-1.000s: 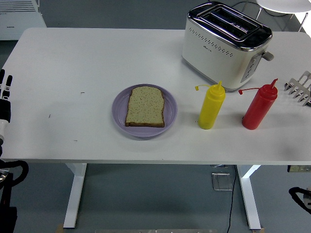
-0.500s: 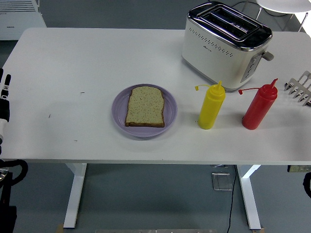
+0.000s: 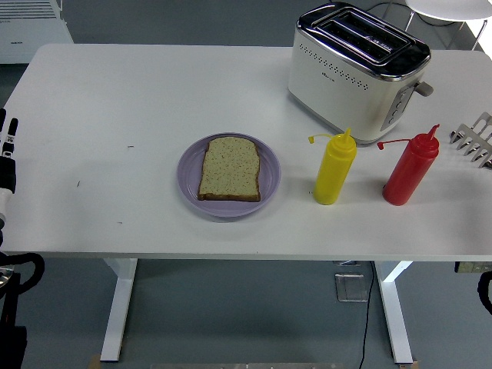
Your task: Pick up the cup,pour liquid into bread,place the cup on the desk
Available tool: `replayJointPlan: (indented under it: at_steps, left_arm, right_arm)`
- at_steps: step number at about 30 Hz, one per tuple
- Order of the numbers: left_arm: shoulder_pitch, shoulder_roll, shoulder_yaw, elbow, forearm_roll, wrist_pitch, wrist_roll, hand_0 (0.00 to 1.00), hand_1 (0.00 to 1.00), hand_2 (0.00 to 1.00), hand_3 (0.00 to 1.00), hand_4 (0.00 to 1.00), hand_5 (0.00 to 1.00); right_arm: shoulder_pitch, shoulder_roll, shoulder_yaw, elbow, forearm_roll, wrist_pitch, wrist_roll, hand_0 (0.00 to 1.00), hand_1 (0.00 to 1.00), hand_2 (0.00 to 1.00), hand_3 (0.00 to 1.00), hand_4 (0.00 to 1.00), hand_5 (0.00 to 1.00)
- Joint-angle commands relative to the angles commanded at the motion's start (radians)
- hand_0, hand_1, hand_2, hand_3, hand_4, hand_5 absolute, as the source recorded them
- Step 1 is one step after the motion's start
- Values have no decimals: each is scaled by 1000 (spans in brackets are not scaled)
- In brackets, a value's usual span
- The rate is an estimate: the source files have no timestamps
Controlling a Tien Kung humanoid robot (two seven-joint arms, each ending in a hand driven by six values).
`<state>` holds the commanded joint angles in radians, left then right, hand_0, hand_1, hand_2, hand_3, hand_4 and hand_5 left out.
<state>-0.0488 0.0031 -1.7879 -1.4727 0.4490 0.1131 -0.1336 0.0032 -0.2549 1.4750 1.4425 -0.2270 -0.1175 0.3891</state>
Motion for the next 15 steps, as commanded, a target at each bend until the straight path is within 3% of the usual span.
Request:
replayJointPlan:
  at_steps: [15]
  left_arm:
    - [0, 1, -2, 0, 0, 0, 0, 807, 741, 727, 719, 490, 998]
  right_arm:
    - [1, 2, 1, -7, 3, -3, 4, 818, 730, 761, 769, 608, 426]
